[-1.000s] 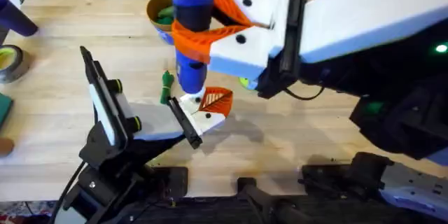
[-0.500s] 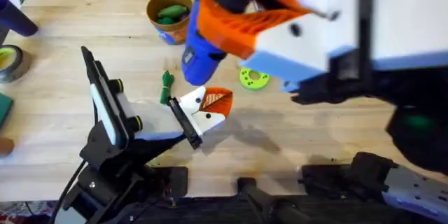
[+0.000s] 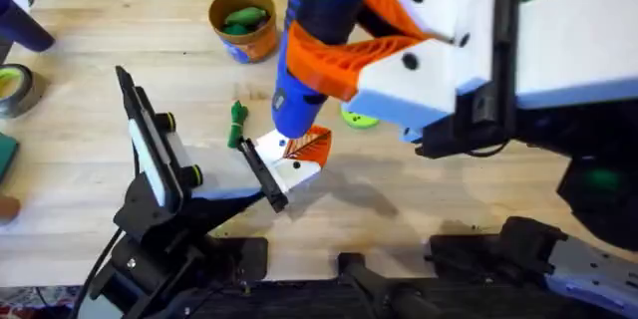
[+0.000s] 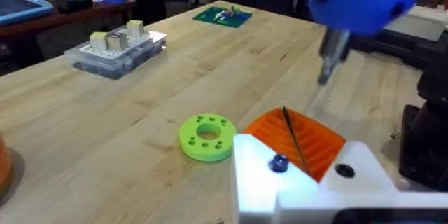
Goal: Pick up the gripper from the table and insert it into the empty holder that is missing its gripper. Then pick up a screw, insert it into the mounting hole, and use the screwdriver to tighten it. Finally, clean up the table by picking up the vegetable and placing it into the bucket.
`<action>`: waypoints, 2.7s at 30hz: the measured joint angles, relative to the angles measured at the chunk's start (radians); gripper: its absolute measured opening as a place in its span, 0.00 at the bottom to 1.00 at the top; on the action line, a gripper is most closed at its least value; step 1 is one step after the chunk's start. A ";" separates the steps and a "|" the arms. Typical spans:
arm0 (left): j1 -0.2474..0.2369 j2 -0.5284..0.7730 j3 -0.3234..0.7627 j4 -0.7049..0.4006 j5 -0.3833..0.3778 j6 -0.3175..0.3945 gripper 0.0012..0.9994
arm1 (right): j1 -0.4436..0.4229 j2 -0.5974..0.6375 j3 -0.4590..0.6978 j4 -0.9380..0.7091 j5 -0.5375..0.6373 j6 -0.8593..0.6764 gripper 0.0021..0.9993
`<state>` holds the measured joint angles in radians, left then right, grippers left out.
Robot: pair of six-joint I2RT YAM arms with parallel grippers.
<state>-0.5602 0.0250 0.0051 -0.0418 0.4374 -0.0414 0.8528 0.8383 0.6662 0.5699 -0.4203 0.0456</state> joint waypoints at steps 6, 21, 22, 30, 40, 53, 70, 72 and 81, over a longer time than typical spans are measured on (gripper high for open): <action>0.000 0.000 0.000 0.000 0.000 0.000 0.01 | 0.000 0.012 0.000 -0.033 0.000 0.000 0.05; 0.000 0.000 0.000 0.000 0.000 0.000 0.01 | 0.000 0.060 0.000 -0.016 0.000 0.000 0.04; 0.000 0.000 0.000 0.000 0.000 0.000 0.01 | 0.000 0.060 0.000 -0.016 0.000 0.000 0.05; 0.000 0.000 0.000 0.000 0.000 0.000 0.01 | 0.000 0.069 0.000 -0.014 0.000 0.000 0.05; 0.000 0.000 0.000 0.000 0.000 0.000 0.01 | 0.000 0.098 0.000 0.013 0.000 0.000 0.05; 0.000 0.000 0.000 0.000 0.000 0.000 0.01 | 0.000 0.117 0.000 0.020 0.000 0.000 0.04; 0.000 0.000 0.000 0.000 0.000 0.000 0.01 | 0.000 0.119 0.000 0.014 0.000 0.008 0.05; 0.000 0.000 0.000 0.000 0.000 0.000 0.01 | 0.000 0.119 0.000 0.014 0.000 0.008 0.04; 0.000 0.000 0.000 -0.005 0.000 0.000 0.01 | 0.000 0.136 0.000 0.017 0.000 0.011 0.05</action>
<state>-0.5602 0.0250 0.0051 -0.0463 0.4372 -0.0416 0.8528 0.9747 0.6659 0.5869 -0.4200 0.0566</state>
